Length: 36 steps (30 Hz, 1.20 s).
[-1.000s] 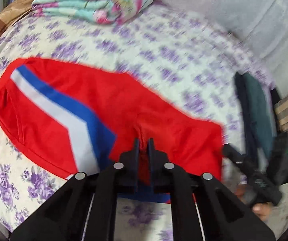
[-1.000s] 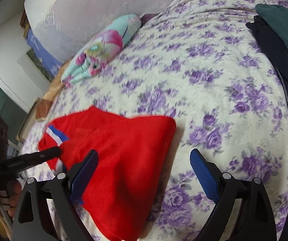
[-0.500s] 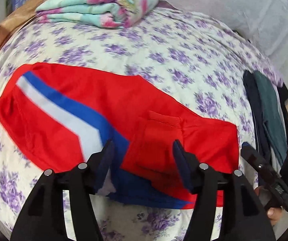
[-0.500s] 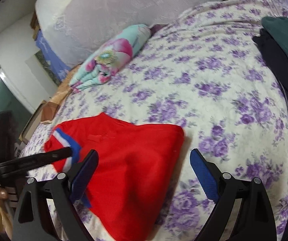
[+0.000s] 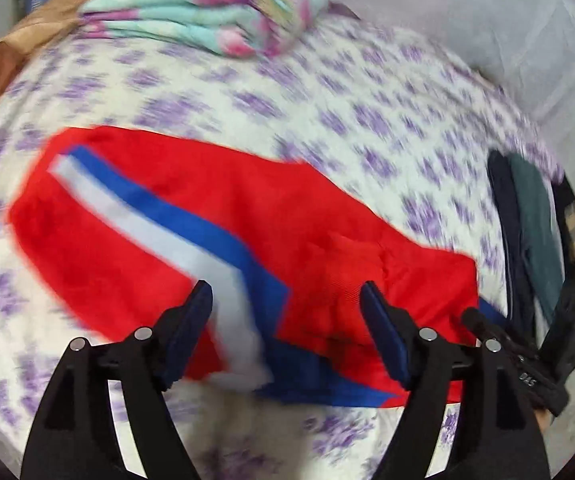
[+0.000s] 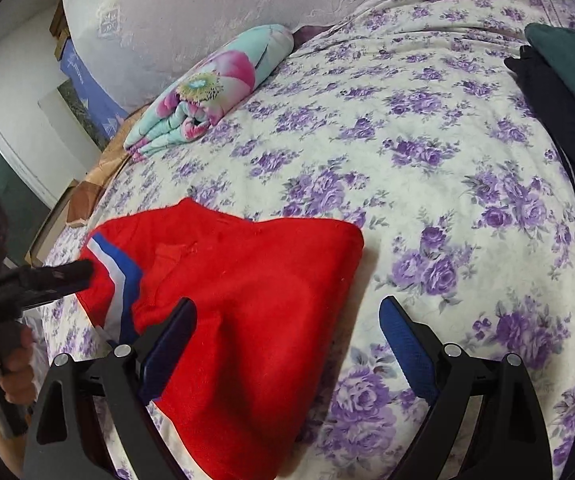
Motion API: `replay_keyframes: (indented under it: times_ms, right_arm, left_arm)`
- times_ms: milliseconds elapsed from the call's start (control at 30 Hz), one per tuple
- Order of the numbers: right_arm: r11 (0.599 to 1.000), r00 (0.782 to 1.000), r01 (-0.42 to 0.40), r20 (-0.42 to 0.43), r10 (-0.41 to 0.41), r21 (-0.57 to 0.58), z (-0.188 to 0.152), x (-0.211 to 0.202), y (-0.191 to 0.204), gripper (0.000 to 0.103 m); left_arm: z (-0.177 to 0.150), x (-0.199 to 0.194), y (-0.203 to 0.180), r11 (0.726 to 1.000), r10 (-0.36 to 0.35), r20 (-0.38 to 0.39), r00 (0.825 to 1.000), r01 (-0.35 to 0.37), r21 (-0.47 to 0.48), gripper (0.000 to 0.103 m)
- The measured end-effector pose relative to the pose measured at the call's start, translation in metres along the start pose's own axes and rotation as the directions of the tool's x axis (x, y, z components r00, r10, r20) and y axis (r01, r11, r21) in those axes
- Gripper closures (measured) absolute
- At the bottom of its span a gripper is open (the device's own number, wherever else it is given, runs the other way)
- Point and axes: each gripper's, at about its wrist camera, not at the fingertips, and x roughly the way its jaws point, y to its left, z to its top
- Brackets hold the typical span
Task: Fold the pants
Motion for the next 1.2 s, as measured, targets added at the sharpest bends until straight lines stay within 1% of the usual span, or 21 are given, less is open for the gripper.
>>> replay_keyframes:
  times_ms: [100, 167, 200, 267, 367, 433, 533, 567, 667, 733, 800, 867, 900, 933, 967, 1000, 1033, 1067, 1100, 1167, 1200]
  right_arm:
    - [1.0, 1.0, 0.012, -0.004, -0.012, 0.017, 0.001, 0.003, -0.004, 0.01]
    - [1.0, 1.0, 0.011, -0.003, -0.011, 0.027, 0.001, 0.003, -0.005, 0.01]
    - [1.0, 1.0, 0.006, 0.001, -0.006, 0.028, 0.001, 0.002, -0.005, 0.01]
    - [1.0, 1.0, 0.006, 0.026, -0.007, 0.016, 0.002, -0.003, -0.003, 0.01]
    - [1.0, 0.998, 0.026, 0.059, -0.025, -0.005, 0.003, -0.008, 0.0, 0.01]
    - [1.0, 0.997, 0.025, 0.071, -0.025, -0.009, 0.003, -0.009, 0.001, 0.01]
    - [0.999, 0.996, 0.026, 0.083, -0.023, -0.039, 0.002, -0.011, 0.007, 0.01]
    - [0.998, 0.996, 0.03, 0.084, -0.026, -0.053, 0.001, -0.011, 0.009, 0.01]
    - [0.993, 0.995, 0.061, 0.083, -0.052, -0.103, -0.002, -0.009, 0.018, 0.01]
    - [0.988, 0.994, 0.077, 0.09, -0.065, -0.135, -0.004, -0.011, 0.023, 0.01]
    - [0.984, 0.992, 0.062, 0.121, -0.042, -0.169, -0.004, -0.017, 0.029, 0.01]
    - [0.984, 0.993, 0.039, 0.116, -0.018, -0.175, -0.003, -0.019, 0.031, 0.01]
    - [0.987, 0.995, 0.007, 0.103, 0.01, -0.164, -0.002, -0.018, 0.031, 0.01]
    - [0.988, 0.995, -0.021, 0.097, 0.036, -0.153, -0.002, -0.018, 0.03, 0.01]
    - [0.989, 0.994, -0.029, 0.097, 0.043, -0.146, -0.002, -0.017, 0.031, 0.01]
    - [0.989, 0.995, -0.024, 0.097, 0.039, -0.145, -0.002, -0.016, 0.032, 0.01]
    - [0.989, 0.995, -0.022, 0.096, 0.037, -0.147, -0.002, -0.015, 0.034, 0.01]
    - [0.988, 0.995, -0.023, 0.096, 0.037, -0.152, -0.002, -0.015, 0.036, 0.01]
    - [0.988, 0.995, -0.022, 0.097, 0.037, -0.155, -0.002, -0.016, 0.038, 0.01]
    - [0.987, 0.994, -0.023, 0.103, 0.04, -0.162, 0.0, -0.021, 0.041, 0.01]
    - [0.986, 0.993, -0.024, 0.109, 0.043, -0.168, 0.001, -0.025, 0.043, 0.01]
  left_arm:
    - [0.001, -0.024, 0.03, 0.997, 0.025, 0.047, 0.999, -0.021, -0.072, 0.026]
    - [0.001, -0.033, 0.049, 0.992, 0.075, 0.074, 0.994, -0.067, -0.107, 0.022]
    - [0.002, -0.036, 0.063, 0.985, 0.125, 0.079, 0.989, -0.114, -0.131, 0.022]
    - [0.001, -0.037, 0.084, 0.968, 0.193, 0.085, 0.978, -0.175, -0.178, 0.022]
    - [0.002, -0.027, 0.106, 0.951, 0.234, 0.055, 0.971, -0.217, -0.221, 0.022]
    - [0.0, -0.015, 0.118, 0.944, 0.222, 0.012, 0.975, -0.212, -0.252, 0.023]
    - [0.0, -0.004, 0.126, 0.949, 0.166, -0.03, 0.986, -0.168, -0.268, 0.024]
    - [0.001, -0.001, 0.126, 0.95, 0.166, -0.033, 0.986, -0.169, -0.263, 0.027]
    - [0.012, 0.009, 0.127, 0.949, 0.194, -0.03, 0.98, -0.196, -0.248, 0.027]
    - [0.019, 0.018, 0.129, 0.95, 0.193, -0.041, 0.98, -0.197, -0.242, 0.027]
    - [0.025, 0.029, 0.135, 0.946, 0.192, -0.062, 0.979, -0.201, -0.252, 0.028]
    - [0.027, 0.037, 0.14, 0.944, 0.178, -0.067, 0.982, -0.19, -0.269, 0.027]
    - [0.027, 0.038, 0.142, 0.945, 0.172, -0.061, 0.983, -0.182, -0.273, 0.03]
    - [0.027, 0.038, 0.144, 0.943, 0.168, -0.049, 0.985, -0.175, -0.283, 0.037]
    - [0.027, 0.035, 0.146, 0.939, 0.167, -0.031, 0.985, -0.169, -0.299, 0.061]
    - [0.027, 0.03, 0.148, 0.942, 0.113, 0.004, 0.994, -0.106, -0.319, 0.079]
    - [0.027, 0.025, 0.148, 0.942, 0.073, 0.022, 0.997, -0.062, -0.329, 0.088]
    - [0.027, 0.02, 0.144, 0.943, 0.082, 0.037, 0.996, -0.066, -0.326, 0.09]
    - [0.028, 0.012, 0.136, 0.951, 0.103, 0.061, 0.993, -0.08, -0.298, 0.091]
    - [0.028, -0.005, 0.113, 0.97, 0.154, 0.114, 0.981, -0.128, -0.207, 0.091]
    - [0.029, -0.011, 0.105, 0.974, 0.165, 0.134, 0.977, -0.14, -0.176, 0.091]
